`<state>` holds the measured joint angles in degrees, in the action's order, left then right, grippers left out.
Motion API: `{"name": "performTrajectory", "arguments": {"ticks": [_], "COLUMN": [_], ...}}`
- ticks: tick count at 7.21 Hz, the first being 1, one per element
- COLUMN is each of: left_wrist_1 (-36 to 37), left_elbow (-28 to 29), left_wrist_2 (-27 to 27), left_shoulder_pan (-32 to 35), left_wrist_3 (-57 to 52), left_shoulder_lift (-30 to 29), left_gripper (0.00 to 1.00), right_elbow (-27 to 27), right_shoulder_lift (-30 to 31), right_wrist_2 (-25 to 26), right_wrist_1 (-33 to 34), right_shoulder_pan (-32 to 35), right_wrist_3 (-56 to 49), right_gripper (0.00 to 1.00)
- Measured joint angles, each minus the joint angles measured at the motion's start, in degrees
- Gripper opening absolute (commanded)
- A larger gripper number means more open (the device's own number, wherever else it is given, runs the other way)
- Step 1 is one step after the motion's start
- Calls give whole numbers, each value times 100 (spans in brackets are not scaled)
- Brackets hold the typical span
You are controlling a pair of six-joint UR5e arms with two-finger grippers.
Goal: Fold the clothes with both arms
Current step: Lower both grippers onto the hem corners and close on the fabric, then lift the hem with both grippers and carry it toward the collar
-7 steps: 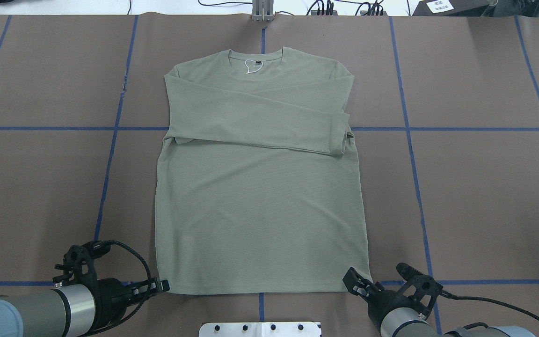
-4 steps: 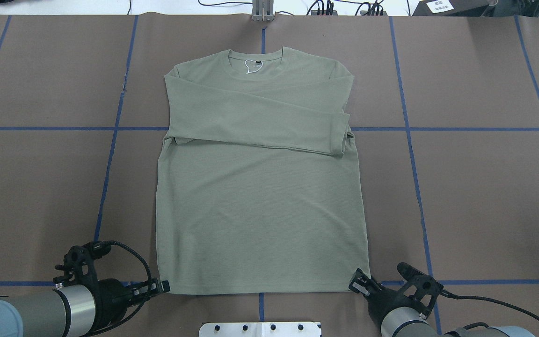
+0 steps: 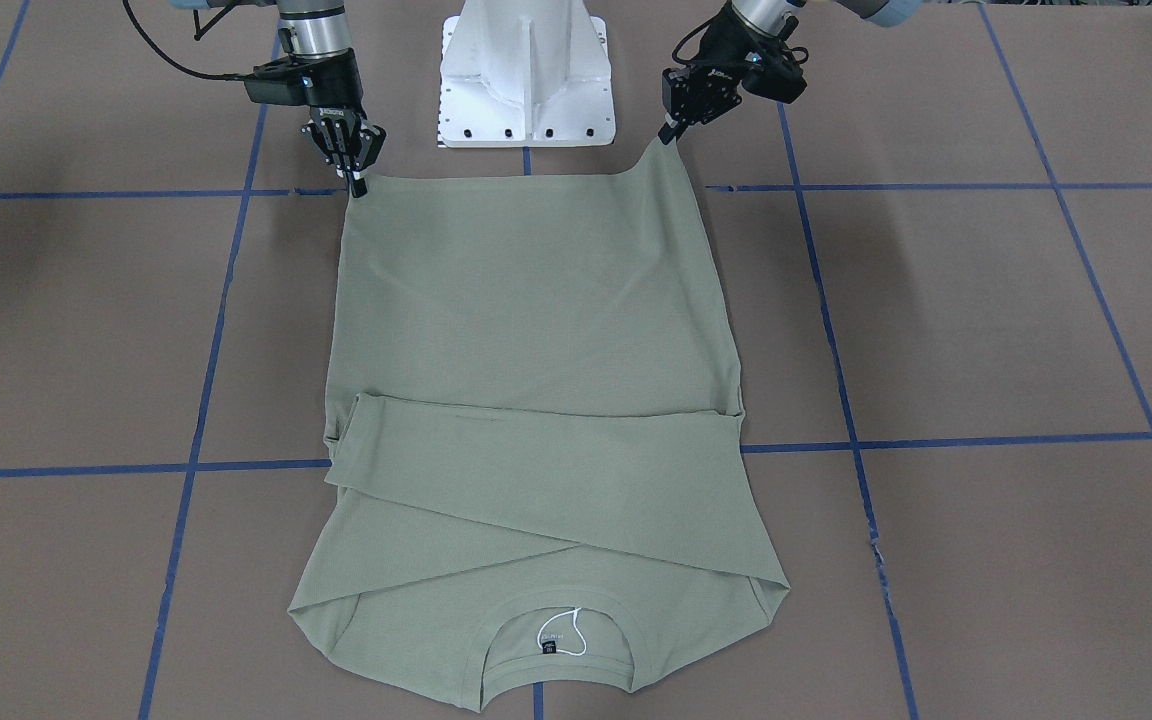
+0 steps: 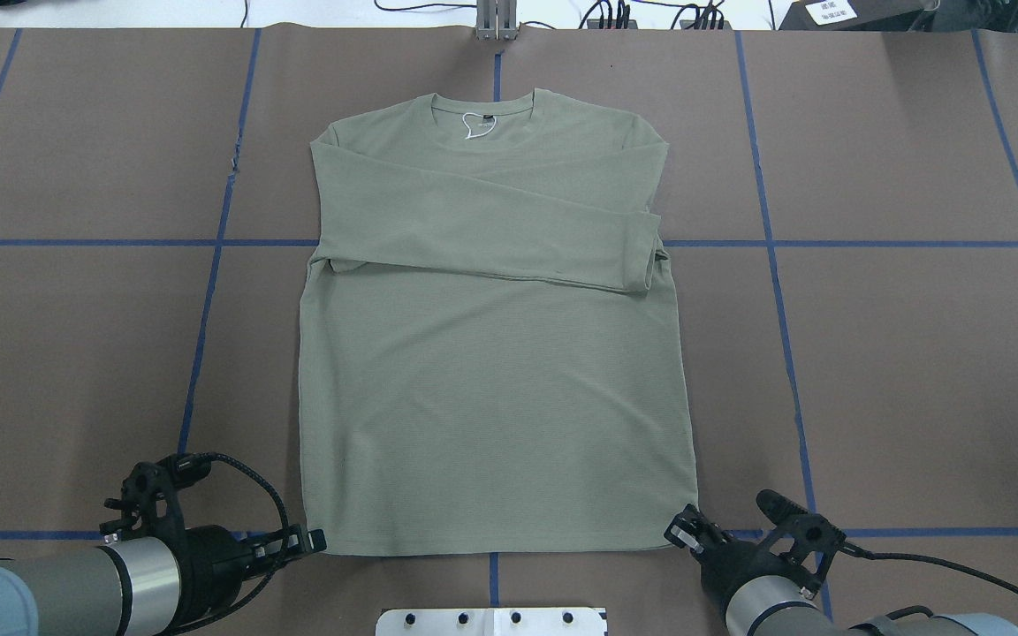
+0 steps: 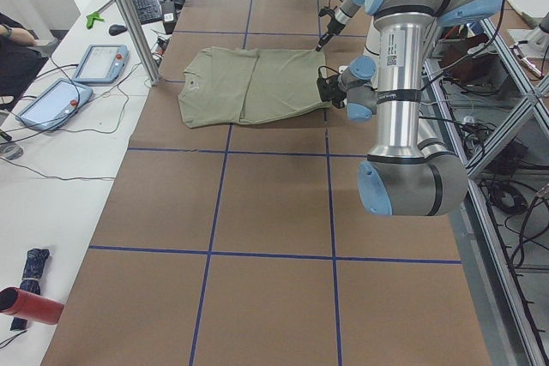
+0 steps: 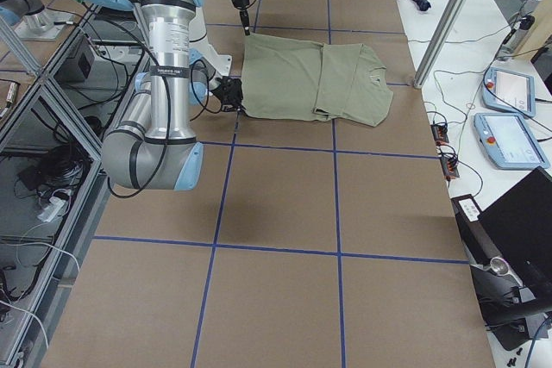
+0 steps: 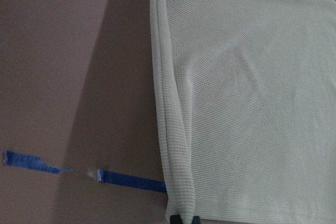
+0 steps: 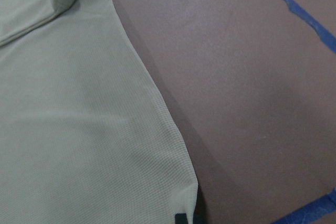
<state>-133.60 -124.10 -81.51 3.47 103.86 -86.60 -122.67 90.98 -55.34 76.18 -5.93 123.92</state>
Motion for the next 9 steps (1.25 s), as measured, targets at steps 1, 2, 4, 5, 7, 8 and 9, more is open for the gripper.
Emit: {"name": "performTrajectory", "arguments": {"ticks": [1,2,4,5,7,8,9], "left_wrist_1": [208,728,2096,2590,3020,3096,3189], "left_elbow": [-345,-915,-2240,-2587,-2156,-1829,-1617], "left_wrist_2": [-160,-399,-1107,-1518,-1853,-1904,-1928], "left_shoulder_pan": [22,40,141,380,1076,1536,2000], "left_wrist_3": [-29,-42,-57,-166,-1021,-1573,-2044], "left_shoulder_lift": [52,102,73,-77,-843,-1109,-1222], "left_gripper": [0,0,0,0,0,0,0], "right_elbow": [-563,-1329,-2778,-3049,-2719,-2240,-1759], "right_shoulder_lift": [88,113,-159,-559,-1619,-2154,-2565], "right_wrist_2": [-104,-329,-862,-1095,-1464,-1647,-1875], "right_wrist_1": [559,1399,3137,3809,4441,4492,4476], "right_shoulder_pan": [-7,-30,-39,94,732,1244,1785], "right_wrist_3": [-11,-11,-14,-75,-721,-1200,-1689], "right_gripper": [0,0,0,0,0,0,0]}}
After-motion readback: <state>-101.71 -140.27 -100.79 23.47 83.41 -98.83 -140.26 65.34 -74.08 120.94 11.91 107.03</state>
